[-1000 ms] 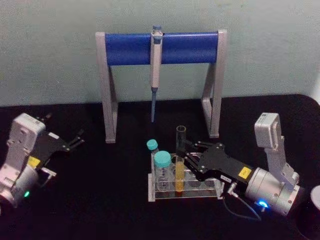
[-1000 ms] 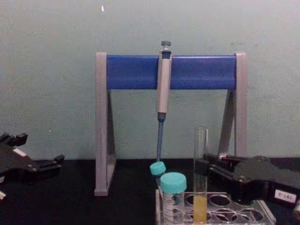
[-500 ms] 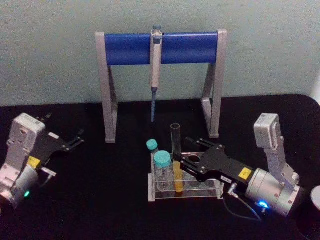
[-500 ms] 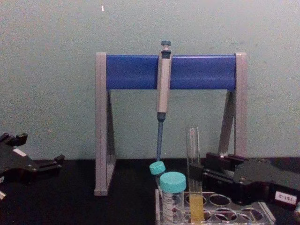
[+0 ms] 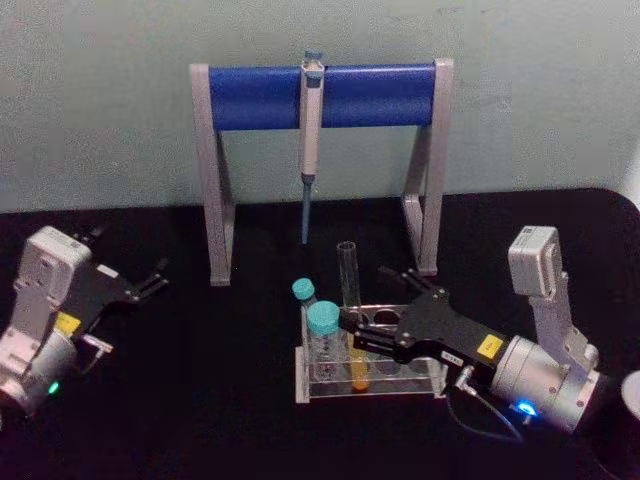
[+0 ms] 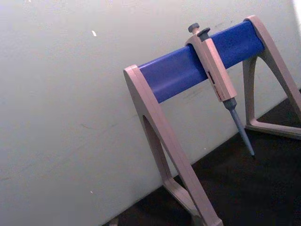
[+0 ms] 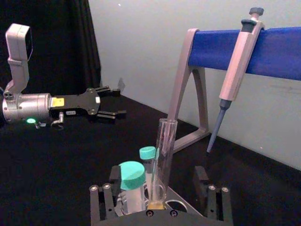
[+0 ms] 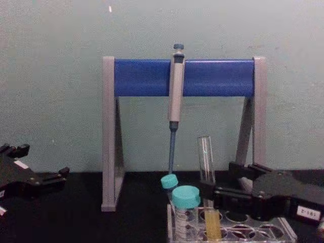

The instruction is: Pick up the test tube from the test tube rack, shake it, then place it back into the test tube rack.

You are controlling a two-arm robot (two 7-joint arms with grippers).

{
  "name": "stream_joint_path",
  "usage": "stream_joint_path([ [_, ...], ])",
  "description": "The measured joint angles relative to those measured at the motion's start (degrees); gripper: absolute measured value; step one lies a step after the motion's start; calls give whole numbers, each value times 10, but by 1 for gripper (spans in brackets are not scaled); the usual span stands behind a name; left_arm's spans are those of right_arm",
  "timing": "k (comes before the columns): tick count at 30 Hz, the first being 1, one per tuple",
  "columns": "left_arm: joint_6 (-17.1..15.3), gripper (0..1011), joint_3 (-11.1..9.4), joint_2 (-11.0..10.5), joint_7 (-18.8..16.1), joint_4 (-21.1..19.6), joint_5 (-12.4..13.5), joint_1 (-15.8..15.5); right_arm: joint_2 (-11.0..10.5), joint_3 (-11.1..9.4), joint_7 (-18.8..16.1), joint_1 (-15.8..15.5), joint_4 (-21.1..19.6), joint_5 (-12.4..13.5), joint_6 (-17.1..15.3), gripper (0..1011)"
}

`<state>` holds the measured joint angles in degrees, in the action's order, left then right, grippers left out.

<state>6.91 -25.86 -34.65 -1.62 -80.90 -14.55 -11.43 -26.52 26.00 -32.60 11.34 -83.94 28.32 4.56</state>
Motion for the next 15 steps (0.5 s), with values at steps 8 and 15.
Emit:
stream_joint_path([
  [8,0,1001,0,0,0,0,0,0,0,-1,-1,0,-1,1,0,1000],
  [15,0,1001,0,0,0,0,0,0,-6,-9,-6,1,-23,6,8,1000],
])
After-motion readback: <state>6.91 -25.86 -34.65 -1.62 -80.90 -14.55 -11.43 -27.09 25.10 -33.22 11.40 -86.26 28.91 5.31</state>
